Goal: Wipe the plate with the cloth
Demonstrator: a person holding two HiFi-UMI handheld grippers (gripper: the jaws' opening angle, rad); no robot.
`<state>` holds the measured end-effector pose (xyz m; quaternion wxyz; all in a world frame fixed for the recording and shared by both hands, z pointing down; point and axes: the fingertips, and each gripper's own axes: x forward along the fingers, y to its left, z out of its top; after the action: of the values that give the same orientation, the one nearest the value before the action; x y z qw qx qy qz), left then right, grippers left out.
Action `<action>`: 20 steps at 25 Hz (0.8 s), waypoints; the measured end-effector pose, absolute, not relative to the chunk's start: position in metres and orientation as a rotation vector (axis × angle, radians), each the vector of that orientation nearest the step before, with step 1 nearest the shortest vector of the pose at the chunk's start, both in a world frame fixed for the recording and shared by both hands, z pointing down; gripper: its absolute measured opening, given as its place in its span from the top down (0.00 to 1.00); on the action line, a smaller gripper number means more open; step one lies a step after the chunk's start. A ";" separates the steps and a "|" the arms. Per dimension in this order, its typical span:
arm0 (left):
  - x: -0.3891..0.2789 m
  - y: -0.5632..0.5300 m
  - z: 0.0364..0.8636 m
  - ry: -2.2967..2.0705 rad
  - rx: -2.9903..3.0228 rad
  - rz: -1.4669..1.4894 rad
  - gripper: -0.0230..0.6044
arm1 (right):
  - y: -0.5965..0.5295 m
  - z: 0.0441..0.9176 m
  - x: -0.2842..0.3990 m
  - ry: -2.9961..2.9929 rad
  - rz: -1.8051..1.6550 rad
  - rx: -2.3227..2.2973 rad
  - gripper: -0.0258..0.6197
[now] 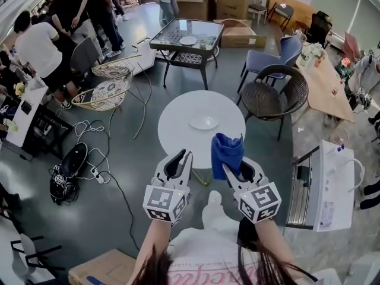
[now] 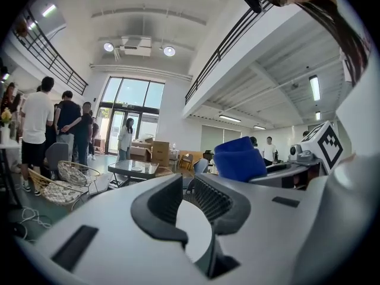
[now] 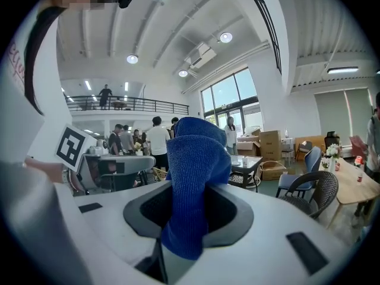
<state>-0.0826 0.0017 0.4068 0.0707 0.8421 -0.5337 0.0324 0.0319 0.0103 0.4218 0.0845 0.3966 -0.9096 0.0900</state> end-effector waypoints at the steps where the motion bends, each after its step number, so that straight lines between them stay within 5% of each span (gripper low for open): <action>1: -0.081 -0.012 0.409 -1.608 2.525 0.101 0.88 | -0.003 0.422 0.033 -2.713 0.269 1.173 0.75; 20: -0.095 -0.190 0.510 -1.534 2.253 0.240 0.74 | -0.182 0.462 0.028 -2.665 0.342 1.058 0.75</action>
<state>-0.0955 -0.1898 0.5103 0.2013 0.8066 -0.5491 0.0859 0.0276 -0.1816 0.4621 0.1265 0.3635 -0.9154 0.1176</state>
